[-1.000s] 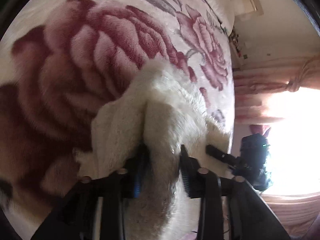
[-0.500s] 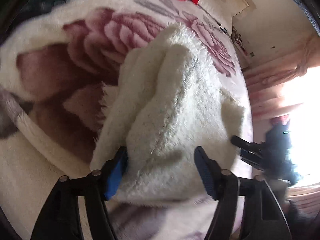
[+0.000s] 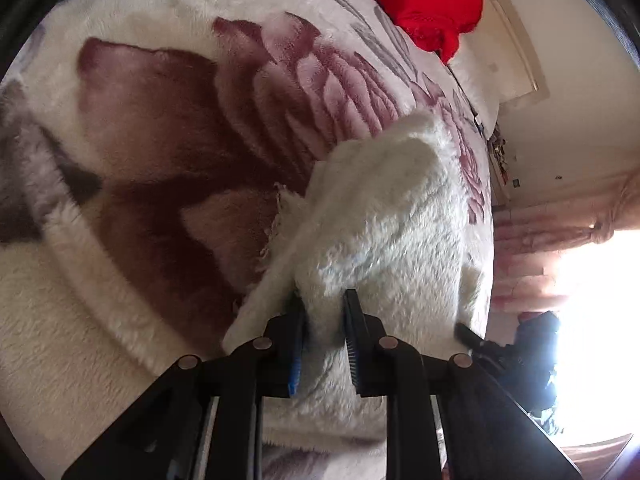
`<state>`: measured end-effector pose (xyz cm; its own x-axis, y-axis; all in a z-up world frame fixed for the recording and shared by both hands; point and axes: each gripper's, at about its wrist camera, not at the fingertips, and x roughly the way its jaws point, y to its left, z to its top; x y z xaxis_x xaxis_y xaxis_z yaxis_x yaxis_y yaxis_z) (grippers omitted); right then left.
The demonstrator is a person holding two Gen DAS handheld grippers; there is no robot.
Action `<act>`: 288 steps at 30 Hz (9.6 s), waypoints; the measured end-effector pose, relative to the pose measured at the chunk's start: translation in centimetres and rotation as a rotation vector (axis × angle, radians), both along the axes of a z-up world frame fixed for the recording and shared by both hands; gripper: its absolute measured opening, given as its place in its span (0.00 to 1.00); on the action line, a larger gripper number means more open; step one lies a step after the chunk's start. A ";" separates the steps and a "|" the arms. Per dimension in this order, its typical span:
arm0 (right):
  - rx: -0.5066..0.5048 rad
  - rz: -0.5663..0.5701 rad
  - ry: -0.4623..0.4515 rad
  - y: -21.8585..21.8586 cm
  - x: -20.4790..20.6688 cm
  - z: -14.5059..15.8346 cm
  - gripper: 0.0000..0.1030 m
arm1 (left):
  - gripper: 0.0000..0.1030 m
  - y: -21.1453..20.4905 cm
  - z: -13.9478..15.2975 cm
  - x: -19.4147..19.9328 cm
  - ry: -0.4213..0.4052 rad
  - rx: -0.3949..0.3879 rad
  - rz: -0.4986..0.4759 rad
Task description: Fold large clothes
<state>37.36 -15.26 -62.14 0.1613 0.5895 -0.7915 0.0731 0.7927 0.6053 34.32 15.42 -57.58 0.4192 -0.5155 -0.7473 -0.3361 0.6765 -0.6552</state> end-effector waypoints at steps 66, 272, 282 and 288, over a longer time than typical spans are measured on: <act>-0.075 0.292 -0.034 5.0 3.2 6.1 0.15 | 1.00 -5.8 -3.9 -10.3 0.165 0.465 0.018; -0.806 -0.297 -0.699 0.3 -34.2 63.6 1.00 | 1.00 -21.5 53.6 -19.4 -0.560 0.825 -0.183; -0.809 -0.302 -0.700 0.4 -34.4 63.7 1.00 | 1.00 -21.4 53.6 -19.3 -0.561 0.825 -0.182; -0.808 -0.305 -0.701 0.4 -34.4 63.9 1.00 | 1.00 -21.5 53.6 -19.4 -0.562 0.834 -0.177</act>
